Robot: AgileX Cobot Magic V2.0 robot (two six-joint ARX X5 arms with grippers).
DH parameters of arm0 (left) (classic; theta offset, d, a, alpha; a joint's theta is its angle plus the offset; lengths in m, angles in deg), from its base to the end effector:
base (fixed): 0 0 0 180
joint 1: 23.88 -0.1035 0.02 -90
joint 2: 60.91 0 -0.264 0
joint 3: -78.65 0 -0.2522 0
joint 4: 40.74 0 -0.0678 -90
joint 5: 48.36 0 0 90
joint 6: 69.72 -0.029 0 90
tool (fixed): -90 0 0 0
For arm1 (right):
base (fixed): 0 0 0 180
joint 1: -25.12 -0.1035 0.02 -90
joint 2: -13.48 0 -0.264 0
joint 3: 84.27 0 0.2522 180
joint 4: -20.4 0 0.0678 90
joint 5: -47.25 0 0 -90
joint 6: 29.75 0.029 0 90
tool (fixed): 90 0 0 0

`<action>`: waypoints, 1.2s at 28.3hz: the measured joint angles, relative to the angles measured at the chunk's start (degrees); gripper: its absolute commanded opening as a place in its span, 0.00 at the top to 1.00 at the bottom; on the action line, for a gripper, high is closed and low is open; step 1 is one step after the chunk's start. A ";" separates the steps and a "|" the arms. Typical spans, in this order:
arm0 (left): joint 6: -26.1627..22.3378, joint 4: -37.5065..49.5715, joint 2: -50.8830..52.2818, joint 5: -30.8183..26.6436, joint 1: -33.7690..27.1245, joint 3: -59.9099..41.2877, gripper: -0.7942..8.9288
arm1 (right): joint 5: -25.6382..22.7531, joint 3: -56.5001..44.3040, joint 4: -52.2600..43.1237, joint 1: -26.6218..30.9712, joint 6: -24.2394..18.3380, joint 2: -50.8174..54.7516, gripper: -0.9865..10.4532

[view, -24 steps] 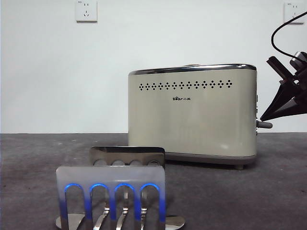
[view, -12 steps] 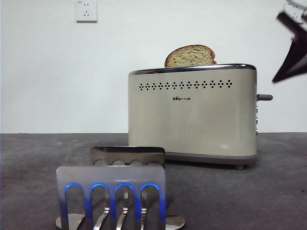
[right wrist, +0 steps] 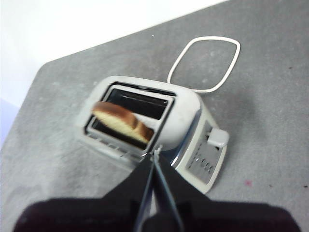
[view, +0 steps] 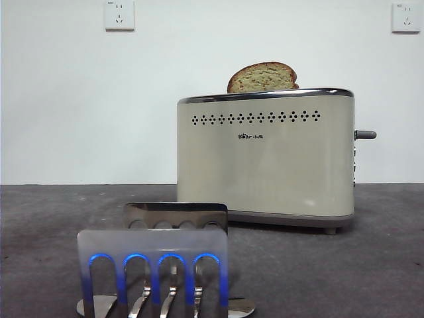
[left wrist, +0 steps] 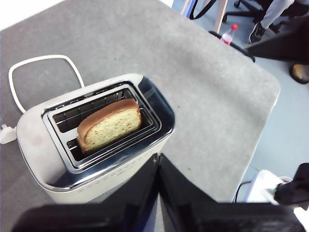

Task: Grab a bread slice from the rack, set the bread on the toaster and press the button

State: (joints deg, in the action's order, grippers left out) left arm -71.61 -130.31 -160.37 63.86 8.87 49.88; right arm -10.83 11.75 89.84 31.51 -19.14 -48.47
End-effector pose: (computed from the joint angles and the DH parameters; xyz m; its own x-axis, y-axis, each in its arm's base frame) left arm 0.2415 -0.1684 0.5040 0.4106 -0.7138 -0.5674 0.7687 0.6057 -0.2056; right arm 0.1807 -0.0048 0.4243 0.7467 0.4484 -0.4913 -0.2224 0.8644 0.4510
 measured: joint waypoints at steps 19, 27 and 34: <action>-1.95 0.02 7.37 -0.79 -1.88 -1.60 0.92 | -9.11 10.95 6.29 0.00 -1.46 -0.20 0.91; -10.05 0.24 25.53 -7.26 -10.95 -28.04 0.92 | -14.05 10.95 8.35 0.04 -1.49 -3.21 0.91; -14.36 18.21 45.83 -7.21 -25.86 -65.48 0.92 | -19.04 10.95 8.61 0.00 -1.51 -6.97 0.91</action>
State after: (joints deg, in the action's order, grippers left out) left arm -85.97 -112.10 -114.53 56.65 -16.99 -15.60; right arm -29.87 22.70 98.45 31.51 -20.64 -55.44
